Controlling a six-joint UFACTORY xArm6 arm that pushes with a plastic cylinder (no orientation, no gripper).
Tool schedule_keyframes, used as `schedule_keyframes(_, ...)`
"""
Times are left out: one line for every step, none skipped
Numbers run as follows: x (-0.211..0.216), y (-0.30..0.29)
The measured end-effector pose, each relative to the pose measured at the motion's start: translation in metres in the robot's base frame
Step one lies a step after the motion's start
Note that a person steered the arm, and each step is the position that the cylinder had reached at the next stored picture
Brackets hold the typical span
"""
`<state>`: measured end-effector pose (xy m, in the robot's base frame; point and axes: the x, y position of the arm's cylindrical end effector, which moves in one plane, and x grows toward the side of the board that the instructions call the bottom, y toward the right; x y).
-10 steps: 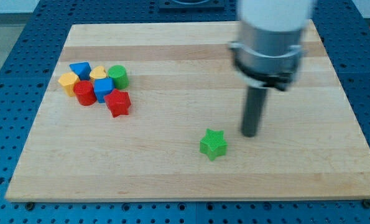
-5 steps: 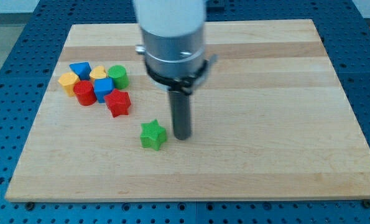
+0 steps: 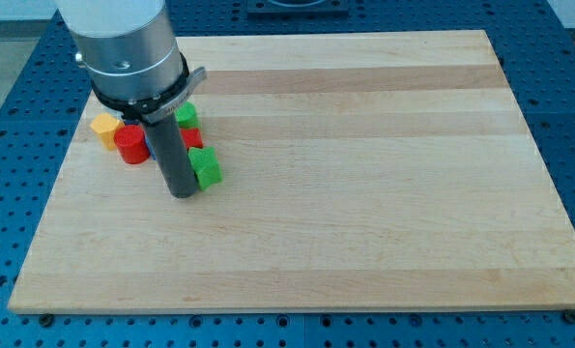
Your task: Slide the green star into the red star
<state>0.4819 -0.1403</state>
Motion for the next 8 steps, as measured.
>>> schedule_keyframes(0.016, 0.000)
schedule_keyframes(0.038, 0.042)
schedule_keyframes(0.008, 0.072)
schedule_keyframes(-0.027, 0.010)
schedule_keyframes(-0.042, -0.037)
schedule_keyframes(-0.042, -0.033)
schedule_keyframes(-0.023, 0.011)
schedule_keyframes(-0.023, 0.019)
